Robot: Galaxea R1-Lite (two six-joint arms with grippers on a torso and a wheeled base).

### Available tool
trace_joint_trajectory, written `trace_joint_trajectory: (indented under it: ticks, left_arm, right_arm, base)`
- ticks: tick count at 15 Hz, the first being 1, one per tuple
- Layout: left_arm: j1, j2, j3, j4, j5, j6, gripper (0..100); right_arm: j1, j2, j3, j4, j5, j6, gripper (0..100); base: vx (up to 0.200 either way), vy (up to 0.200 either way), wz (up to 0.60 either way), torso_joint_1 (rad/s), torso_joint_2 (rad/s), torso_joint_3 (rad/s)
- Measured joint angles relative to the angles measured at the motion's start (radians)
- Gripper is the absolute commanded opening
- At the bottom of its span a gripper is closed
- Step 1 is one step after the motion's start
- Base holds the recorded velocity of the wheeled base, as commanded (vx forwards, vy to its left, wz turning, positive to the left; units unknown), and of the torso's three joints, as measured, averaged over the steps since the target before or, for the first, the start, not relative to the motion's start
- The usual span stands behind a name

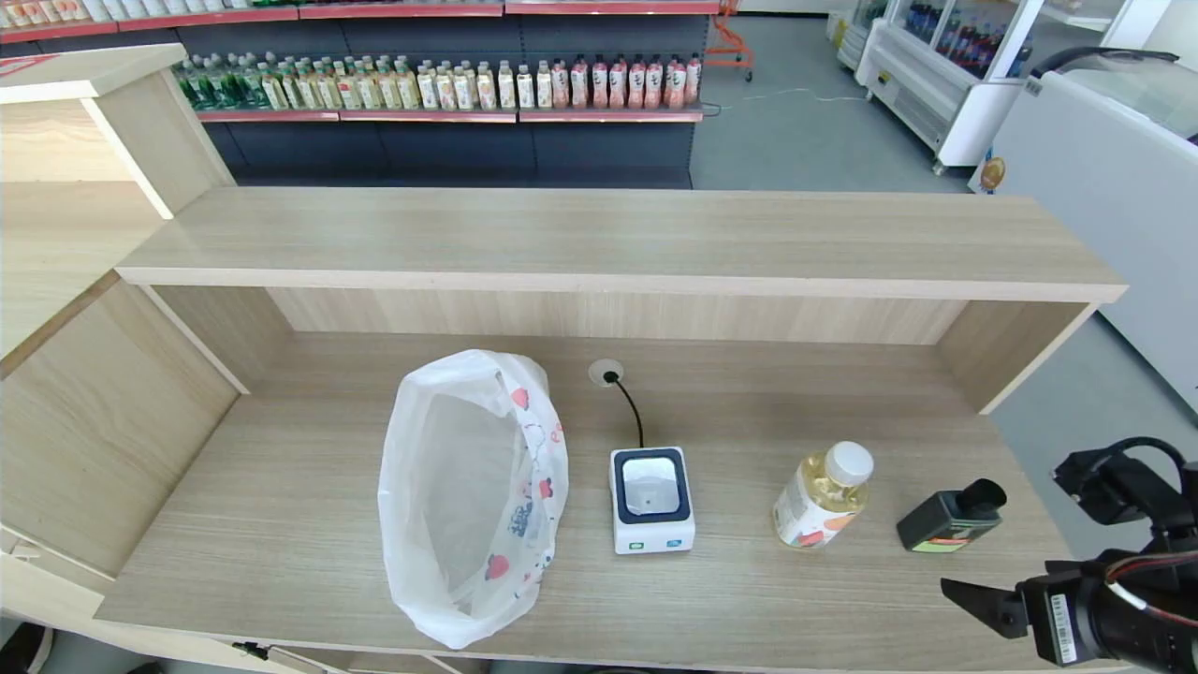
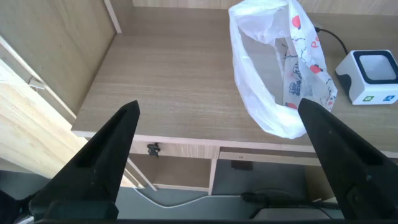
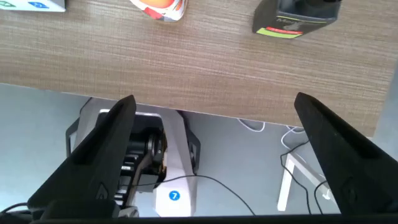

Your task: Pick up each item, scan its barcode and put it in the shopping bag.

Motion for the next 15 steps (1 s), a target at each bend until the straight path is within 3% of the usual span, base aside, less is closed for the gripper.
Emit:
trace_joint_trajectory:
  ticks: [9, 15]
  left_arm:
    - [0.0, 0.0, 0.0, 0.0, 0.0, 0.0, 100]
    - [0.0, 0.0, 0.0, 0.0, 0.0, 0.0, 100]
  right_arm:
    - [0.164, 0.365, 0.028, -0.457, -0.139, -0.009, 100]
    - [0.196, 0.489, -0.031, -0.504, -0.15, -0.047, 100]
  base:
    - [0.0, 0.0, 0.0, 0.0, 0.0, 0.0]
    - [0.0, 0.0, 0.0, 0.0, 0.0, 0.0]
